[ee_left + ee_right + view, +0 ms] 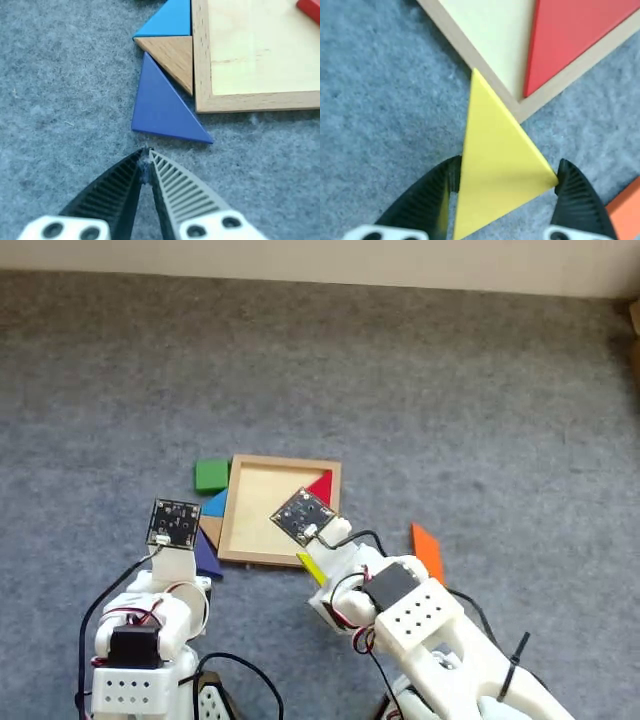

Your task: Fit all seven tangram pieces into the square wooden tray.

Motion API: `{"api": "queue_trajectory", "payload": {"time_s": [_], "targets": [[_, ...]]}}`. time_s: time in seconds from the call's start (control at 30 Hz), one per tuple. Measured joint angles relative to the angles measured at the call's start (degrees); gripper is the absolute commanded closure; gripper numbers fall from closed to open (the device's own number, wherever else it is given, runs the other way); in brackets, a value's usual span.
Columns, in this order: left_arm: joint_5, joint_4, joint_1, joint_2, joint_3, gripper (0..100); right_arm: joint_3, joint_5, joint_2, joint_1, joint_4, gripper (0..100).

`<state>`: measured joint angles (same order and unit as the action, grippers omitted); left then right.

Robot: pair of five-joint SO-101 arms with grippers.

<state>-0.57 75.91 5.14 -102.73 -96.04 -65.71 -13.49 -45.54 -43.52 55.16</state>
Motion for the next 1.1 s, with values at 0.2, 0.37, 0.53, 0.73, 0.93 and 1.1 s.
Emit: {"api": "queue_trajectory", "payload": {"time_s": [0.2,0.37,0.53,0.73,0.93,1.1], "targets": [[0.0,0.0,0.0,0.0,0.0,99,0.0,0.0,0.3,0.0,-8.8,78.9],[0.0,0.0,0.0,0.0,0.0,99,0.0,-4.3,4.3,0.0,-14.2,78.9],[0.0,0.0,0.0,0.0,0.0,99,0.0,-8.1,7.3,0.0,-21.6,78.9],[0.0,0.0,0.0,0.0,0.0,99,2.2,-10.5,8.1,0.0,-26.5,78.9],[0.0,0.0,0.0,0.0,0.0,99,5.5,-10.5,8.1,0.0,-26.9,78.9],[0.0,0.0,0.0,0.0,0.0,99,5.5,-10.9,8.2,0.0,-32.1,78.9]]}}
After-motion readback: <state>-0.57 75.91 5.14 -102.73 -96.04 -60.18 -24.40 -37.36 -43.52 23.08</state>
